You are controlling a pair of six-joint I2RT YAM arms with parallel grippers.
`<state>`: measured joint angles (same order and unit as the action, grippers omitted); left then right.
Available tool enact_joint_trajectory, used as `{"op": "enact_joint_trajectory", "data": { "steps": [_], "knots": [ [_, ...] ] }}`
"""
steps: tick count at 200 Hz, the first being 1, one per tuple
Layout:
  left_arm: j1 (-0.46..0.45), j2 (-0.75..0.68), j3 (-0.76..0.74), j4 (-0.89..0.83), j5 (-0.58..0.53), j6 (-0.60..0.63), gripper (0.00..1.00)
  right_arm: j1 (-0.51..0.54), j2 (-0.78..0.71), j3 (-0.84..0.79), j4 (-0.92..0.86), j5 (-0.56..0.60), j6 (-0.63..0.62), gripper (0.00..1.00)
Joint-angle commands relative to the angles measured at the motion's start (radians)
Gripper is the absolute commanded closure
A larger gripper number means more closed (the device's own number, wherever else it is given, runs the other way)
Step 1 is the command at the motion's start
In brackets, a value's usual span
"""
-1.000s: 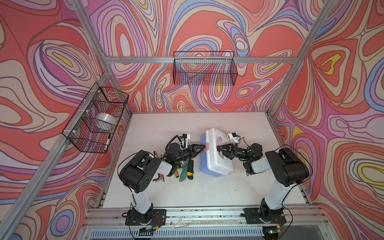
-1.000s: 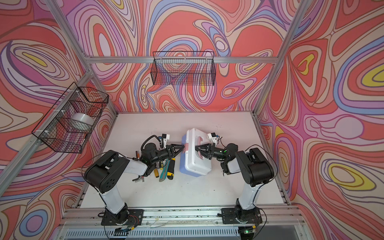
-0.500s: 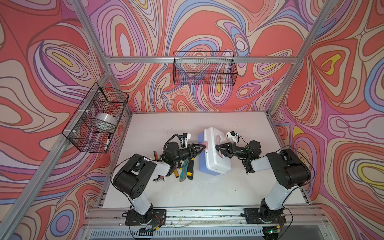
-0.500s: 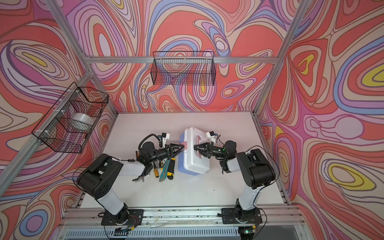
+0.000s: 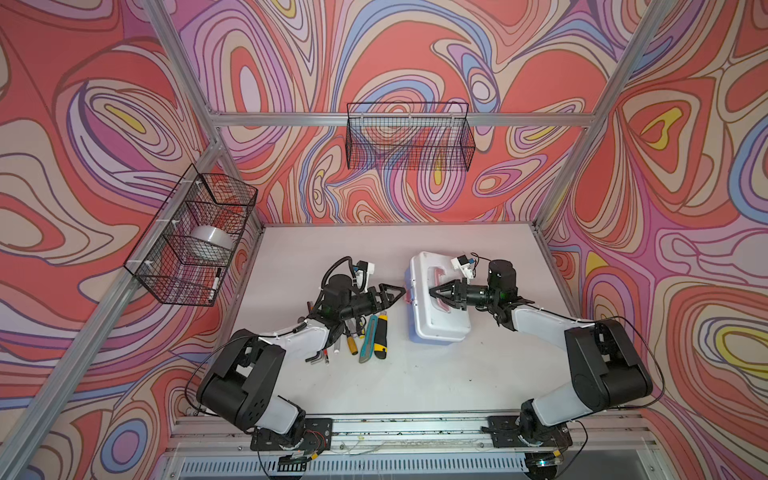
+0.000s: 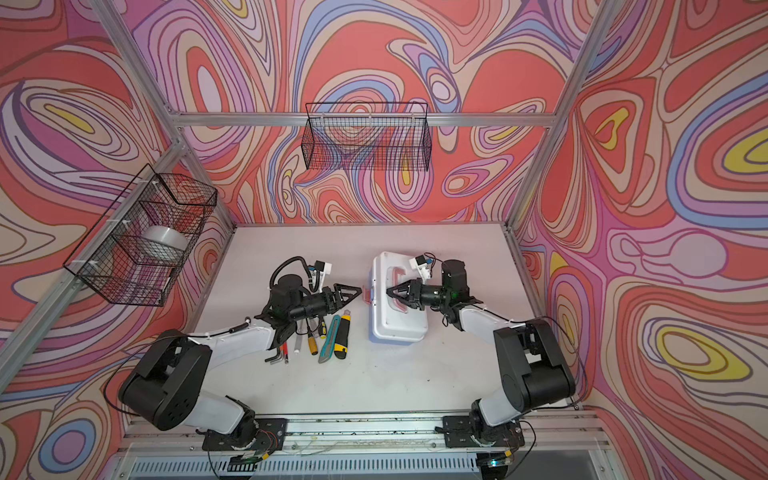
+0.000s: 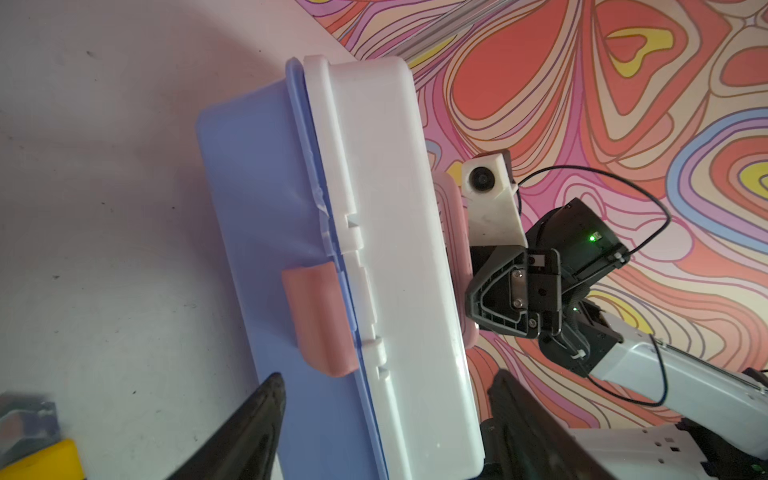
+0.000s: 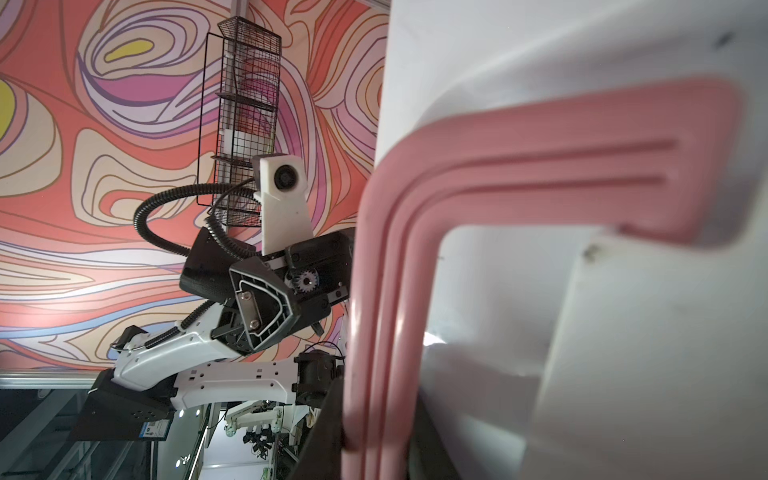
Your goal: Pack the tool kit
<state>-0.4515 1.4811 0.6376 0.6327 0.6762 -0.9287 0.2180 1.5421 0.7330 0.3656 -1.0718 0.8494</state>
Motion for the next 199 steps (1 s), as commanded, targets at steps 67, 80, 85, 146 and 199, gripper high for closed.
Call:
{"op": "enact_joint_trajectory", "data": {
  "steps": [67,80,85,146,199],
  "knots": [
    [-0.035,-0.012,0.041,-0.164,-0.066,0.113,0.2,0.039,-0.034,0.118,-0.377,0.14,-0.187,1.0],
    [-0.035,-0.014,0.043,-0.164,-0.066,0.111,0.2,0.046,-0.041,0.125,-0.335,0.109,-0.146,1.0],
    [-0.035,-0.015,0.045,-0.162,-0.062,0.11,0.2,0.044,-0.041,0.135,-0.34,0.103,-0.143,1.0],
    [-0.036,-0.051,0.064,-0.185,-0.049,0.114,0.19,0.046,-0.06,0.123,-0.128,-0.024,0.022,1.0],
    [-0.048,-0.031,0.1,-0.164,-0.039,0.096,0.19,0.046,-0.068,0.054,0.14,-0.095,0.199,1.0]
  ]
}}
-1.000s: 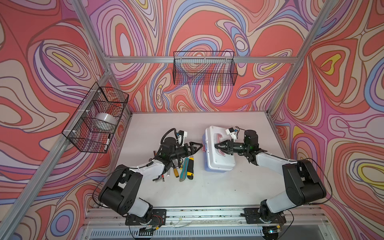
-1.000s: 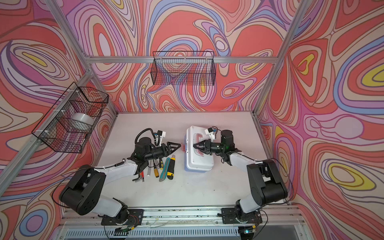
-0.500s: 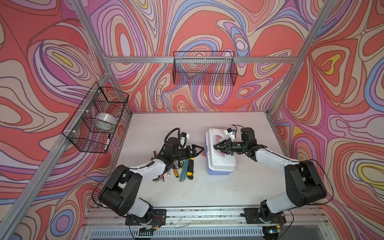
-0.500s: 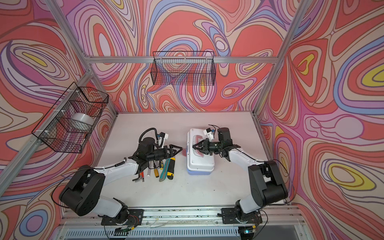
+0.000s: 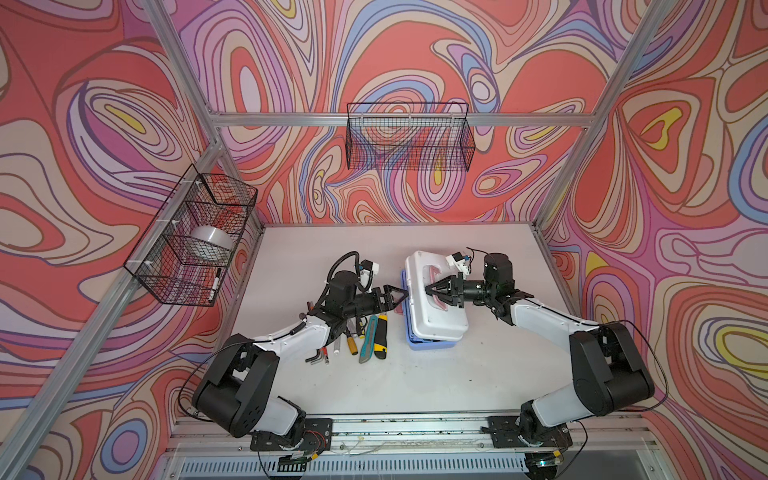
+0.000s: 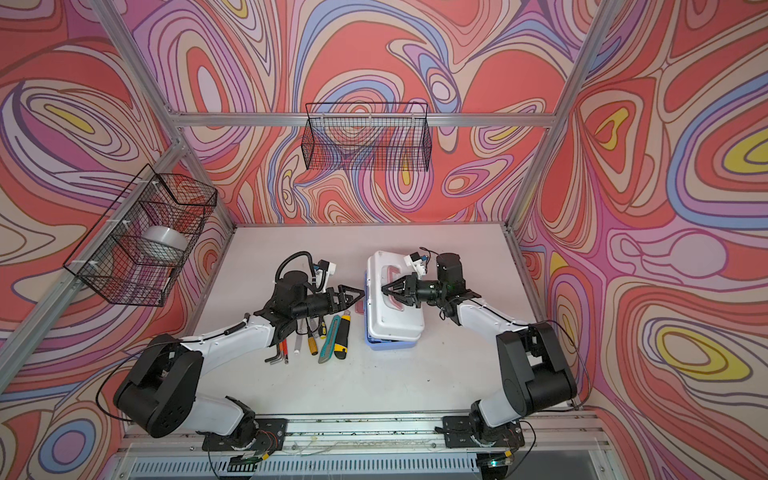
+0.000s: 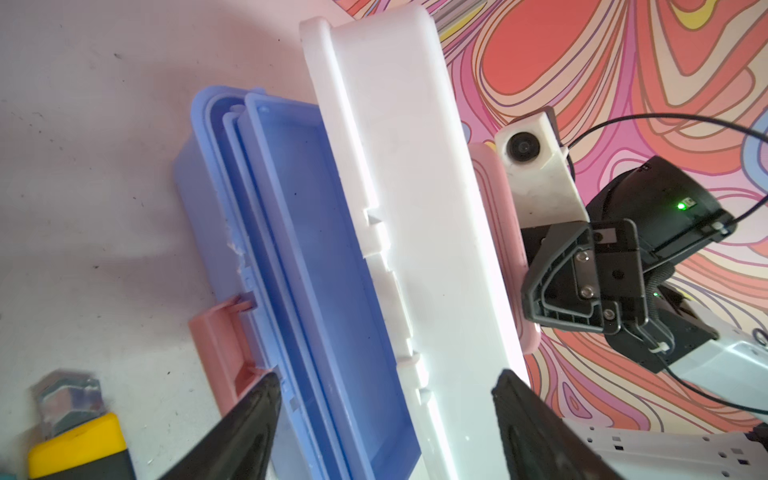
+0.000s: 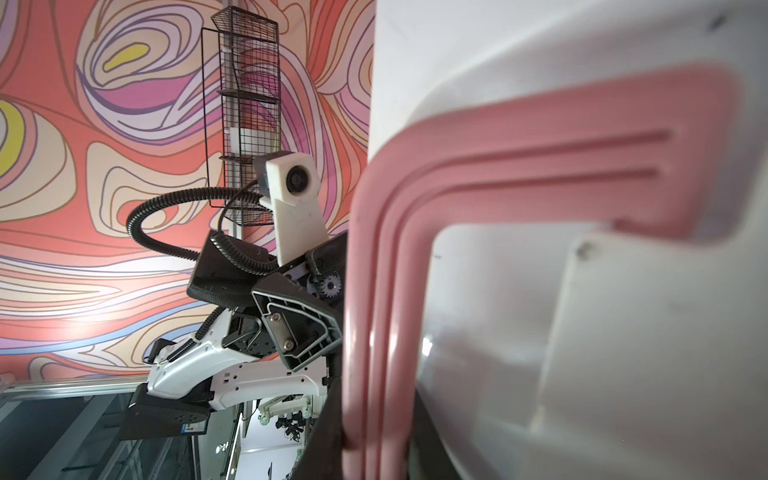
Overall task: Pack the tool kit
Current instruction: 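Lift the white lid with the left gripper, swinging it open away from the robot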
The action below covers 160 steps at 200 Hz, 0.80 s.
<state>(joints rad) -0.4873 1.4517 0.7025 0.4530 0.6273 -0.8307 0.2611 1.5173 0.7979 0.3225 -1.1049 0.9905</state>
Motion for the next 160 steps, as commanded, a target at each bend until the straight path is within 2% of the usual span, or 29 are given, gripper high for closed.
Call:
{"op": "enact_joint_trajectory", "data": {
  "steps": [1,18,61,114,160],
  "knots": [
    [-0.013,0.0,0.035,0.019,0.009,-0.003,0.19,0.003,-0.044,-0.011,0.181,-0.062,0.057,1.0],
    [-0.014,0.018,0.041,0.052,0.011,-0.019,0.19,0.003,-0.048,-0.018,0.181,-0.071,0.053,1.0],
    [-0.033,0.076,0.088,0.083,0.021,-0.034,0.19,0.004,-0.027,-0.066,0.372,-0.113,0.162,1.0],
    [-0.042,0.183,0.142,0.178,0.042,-0.093,0.2,0.003,0.037,-0.097,0.506,-0.127,0.233,1.0],
    [-0.054,0.213,0.186,0.188,0.047,-0.103,0.21,0.003,0.056,-0.1,0.522,-0.122,0.237,1.0]
  ]
}}
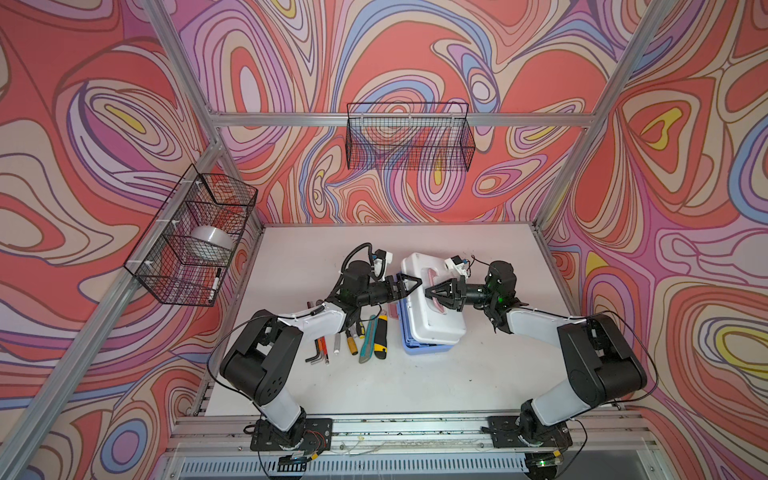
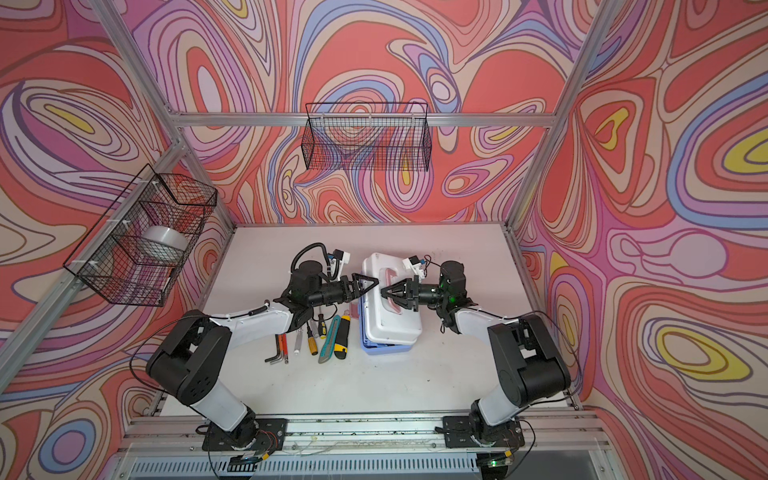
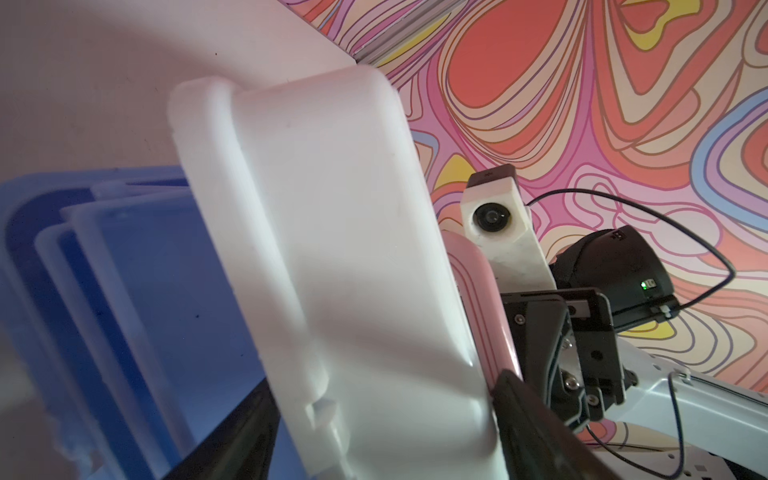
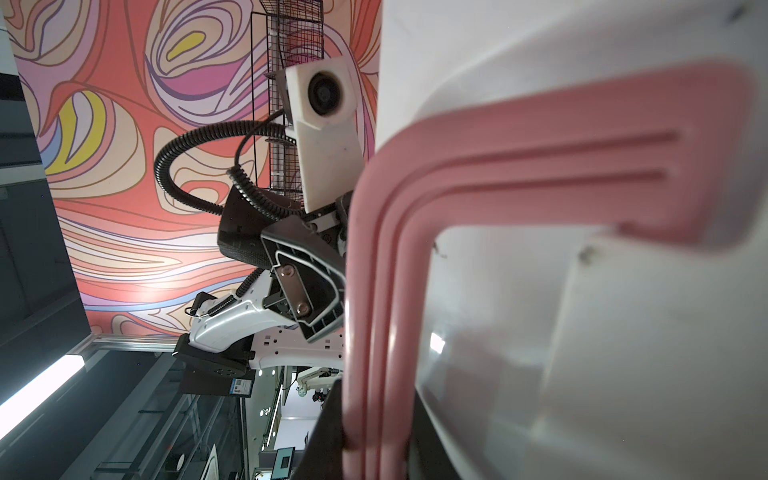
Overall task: Pack the tool kit
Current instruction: 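Lift the white lid with the left gripper, swinging it open away from the robot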
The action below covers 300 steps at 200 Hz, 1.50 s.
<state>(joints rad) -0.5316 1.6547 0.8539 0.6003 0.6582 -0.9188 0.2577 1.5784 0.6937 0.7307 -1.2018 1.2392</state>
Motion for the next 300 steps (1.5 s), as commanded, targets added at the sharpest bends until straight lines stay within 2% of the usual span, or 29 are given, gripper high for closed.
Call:
{"op": "enact_joint_trajectory", "data": {
  "steps": [1,13,33,51,92,128,166,194,232,266,300],
  "knots": [
    [-0.01,0.009,0.034,0.042,0.016,-0.015,0.2,0.006,-0.005,0.005,0.114,-0.025,-0.012,1.0],
    [-0.01,0.011,0.034,0.056,0.015,-0.024,0.2,0.007,-0.009,0.007,0.1,-0.025,-0.021,0.98],
    [-0.01,0.011,0.042,0.06,0.015,-0.028,0.2,0.006,-0.03,0.022,-0.015,-0.007,-0.092,0.67],
    [-0.01,0.007,0.052,0.046,0.017,-0.018,0.2,0.006,-0.066,0.068,-0.272,0.032,-0.256,0.49],
    [-0.011,-0.004,0.073,0.001,0.009,0.003,0.21,0.005,-0.148,0.191,-0.768,0.166,-0.565,0.31],
    [-0.015,0.003,0.111,-0.027,0.013,0.011,0.21,0.005,-0.176,0.26,-1.036,0.324,-0.707,0.28],
    [-0.035,0.026,0.169,-0.062,0.01,0.02,0.21,0.003,-0.247,0.292,-1.205,0.535,-0.773,0.26],
    [-0.061,0.053,0.232,-0.111,0.005,0.039,0.21,-0.003,-0.356,0.325,-1.322,0.698,-0.806,0.25],
    [-0.083,0.097,0.288,-0.122,0.006,0.031,0.21,-0.003,-0.441,0.349,-1.387,0.725,-0.813,0.25],
    [-0.104,0.113,0.361,-0.164,-0.009,0.043,0.21,-0.003,-0.506,0.431,-1.51,0.893,-0.834,0.25],
    [-0.153,0.169,0.495,-0.247,-0.006,0.067,0.2,-0.003,-0.564,0.454,-1.559,0.953,-0.842,0.25]
  ]
}}
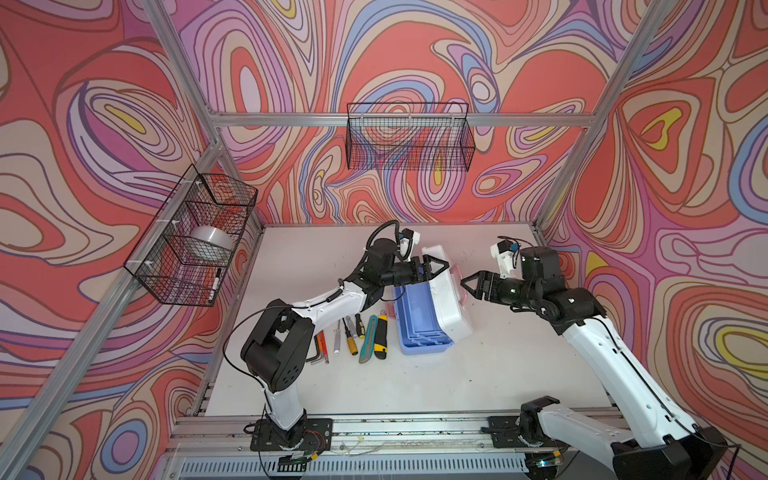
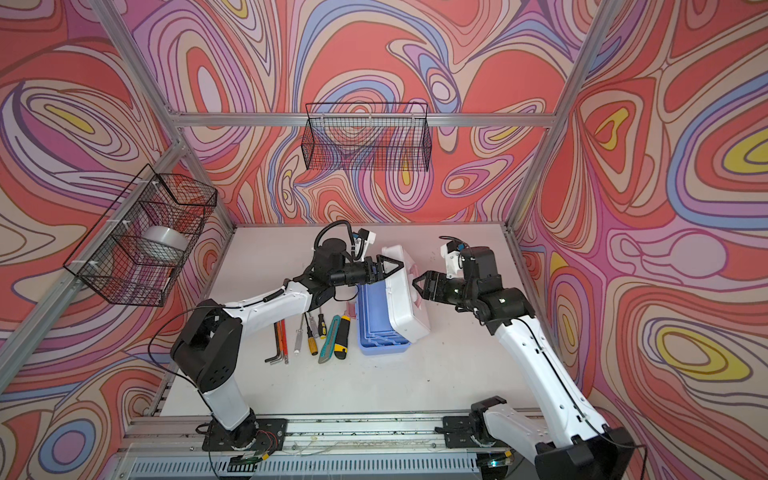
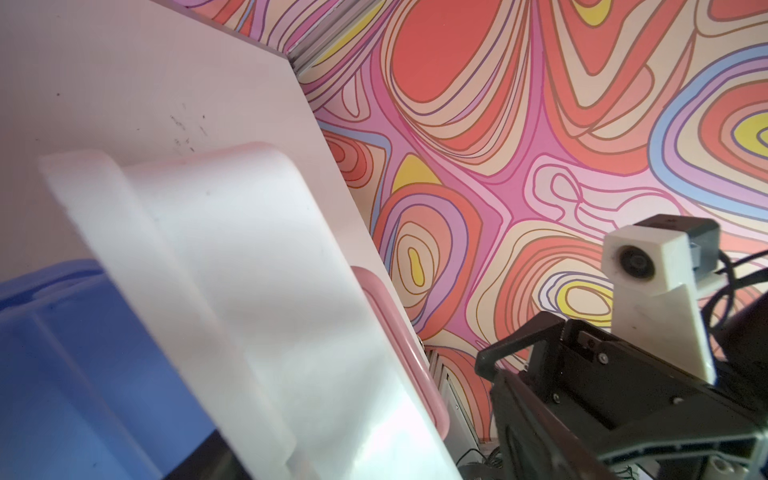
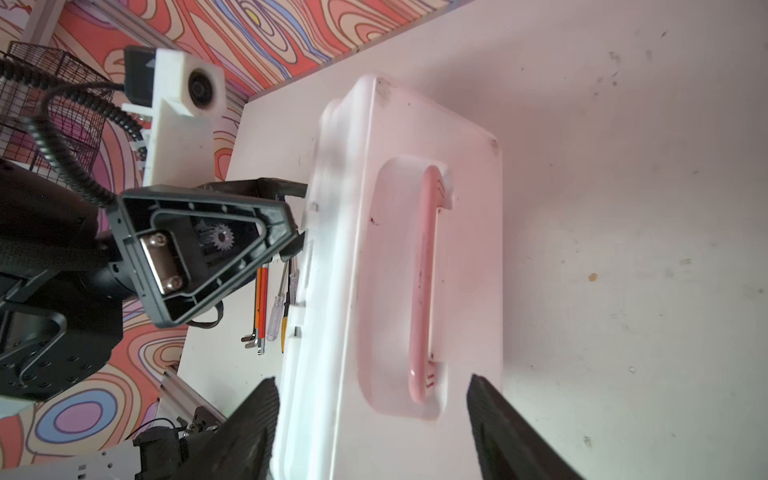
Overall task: Pack the tool kit
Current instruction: 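Lift the white lid with the left gripper, swinging it open away from the robot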
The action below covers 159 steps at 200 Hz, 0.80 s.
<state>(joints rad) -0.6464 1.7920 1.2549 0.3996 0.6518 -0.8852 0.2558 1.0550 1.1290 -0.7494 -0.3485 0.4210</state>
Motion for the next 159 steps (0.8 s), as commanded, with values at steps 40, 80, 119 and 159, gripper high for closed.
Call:
{"op": "enact_joint_trajectory", "data": {
  "steps": [40,80,119,159],
  "knots": [
    [-0.079,0.091,0.222,-0.125,-0.004,0.06,0.19,-0.001,-0.076,-0.008,-0.088,0.12,-0.026,0.25],
    [-0.094,0.122,0.309,-0.192,-0.007,0.085,0.16,-0.001,-0.101,-0.026,-0.093,0.139,-0.036,0.25],
    [-0.094,0.126,0.372,-0.275,-0.034,0.134,0.0,-0.001,-0.109,-0.032,-0.098,0.189,-0.038,0.25],
    [-0.093,0.143,0.447,-0.346,-0.051,0.172,0.0,0.0,-0.105,-0.002,-0.134,0.233,-0.059,0.25]
  ]
}}
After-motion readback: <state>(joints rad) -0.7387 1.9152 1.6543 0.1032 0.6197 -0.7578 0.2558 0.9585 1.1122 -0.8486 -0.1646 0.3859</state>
